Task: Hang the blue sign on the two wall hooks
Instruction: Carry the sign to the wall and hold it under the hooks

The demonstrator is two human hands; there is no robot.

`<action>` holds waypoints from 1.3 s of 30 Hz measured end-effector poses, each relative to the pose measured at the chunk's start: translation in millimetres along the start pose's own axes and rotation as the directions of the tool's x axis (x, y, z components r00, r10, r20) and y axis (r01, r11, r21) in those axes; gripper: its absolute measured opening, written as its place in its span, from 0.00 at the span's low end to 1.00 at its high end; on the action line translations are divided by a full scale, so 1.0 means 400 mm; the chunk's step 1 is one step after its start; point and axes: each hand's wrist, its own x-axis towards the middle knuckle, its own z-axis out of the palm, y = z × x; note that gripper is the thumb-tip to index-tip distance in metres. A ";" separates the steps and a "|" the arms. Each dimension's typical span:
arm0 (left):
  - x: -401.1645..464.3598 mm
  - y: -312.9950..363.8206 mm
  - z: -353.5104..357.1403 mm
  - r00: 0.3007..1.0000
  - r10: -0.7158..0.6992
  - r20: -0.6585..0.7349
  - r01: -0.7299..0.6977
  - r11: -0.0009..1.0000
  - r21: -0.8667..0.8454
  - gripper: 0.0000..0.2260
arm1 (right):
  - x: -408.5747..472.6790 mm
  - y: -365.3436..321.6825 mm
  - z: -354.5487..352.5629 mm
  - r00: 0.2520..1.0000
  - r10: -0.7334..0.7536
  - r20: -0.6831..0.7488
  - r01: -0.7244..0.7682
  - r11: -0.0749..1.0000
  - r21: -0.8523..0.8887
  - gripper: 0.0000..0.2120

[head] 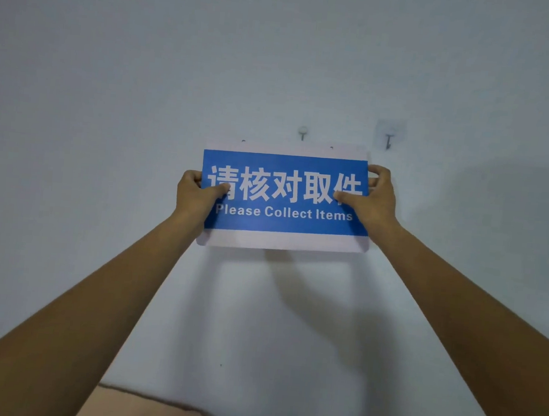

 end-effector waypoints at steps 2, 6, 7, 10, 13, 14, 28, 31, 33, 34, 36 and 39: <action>0.011 0.007 0.046 0.999 -0.015 0.043 0.016 1.000 -0.020 0.16 | 0.018 0.002 -0.036 0.999 -0.009 -0.033 0.008 1.000 -0.026 0.36; 0.050 0.015 0.113 0.991 -0.040 0.124 0.046 0.998 -0.043 0.16 | 0.048 0.000 -0.087 0.995 -0.042 -0.094 0.035 0.996 -0.081 0.35; 0.061 0.019 0.127 0.989 -0.047 0.142 0.054 0.997 -0.048 0.15 | 0.053 -0.002 -0.098 0.993 -0.051 -0.107 0.041 0.995 -0.094 0.35; 0.087 0.031 0.166 0.978 -0.051 0.203 0.066 0.995 -0.072 0.12 | 0.069 -0.007 -0.124 0.988 -0.065 -0.137 0.049 0.992 -0.117 0.36; 0.101 0.032 0.196 0.960 -0.030 0.279 0.061 0.993 -0.105 0.12 | 0.076 -0.014 -0.140 0.985 -0.084 -0.147 0.067 0.991 -0.115 0.37; 0.102 0.029 0.204 0.950 -0.011 0.313 0.049 0.992 -0.114 0.12 | 0.078 -0.015 -0.145 0.985 -0.080 -0.154 0.066 0.993 -0.094 0.37; 0.143 -0.010 0.248 0.878 0.331 0.345 -0.361 0.932 0.023 0.33 | 0.081 0.002 -0.146 0.926 -0.184 -0.328 0.112 0.968 -0.227 0.36; 0.136 -0.007 0.255 0.842 0.454 0.292 -0.490 0.869 0.062 0.36 | 0.086 -0.001 -0.144 0.919 -0.216 -0.329 0.147 0.964 -0.223 0.35; 0.133 -0.003 0.264 0.834 0.492 0.250 -0.528 0.844 0.097 0.33 | 0.093 0.000 -0.146 0.915 -0.227 -0.334 0.160 0.963 -0.216 0.35; 0.131 -0.002 0.269 0.832 0.505 0.228 -0.538 0.835 0.117 0.32 | 0.096 0.002 -0.150 0.913 -0.232 -0.337 0.165 0.962 -0.217 0.35; 0.126 -0.001 0.281 0.827 0.523 0.206 -0.555 0.818 0.150 0.31 | 0.099 0.011 -0.159 0.905 -0.245 -0.347 0.173 0.959 -0.224 0.34; 0.127 -0.001 0.296 0.828 0.524 0.201 -0.557 0.810 0.184 0.31 | 0.104 0.031 -0.167 0.907 -0.234 -0.349 0.167 0.963 -0.214 0.34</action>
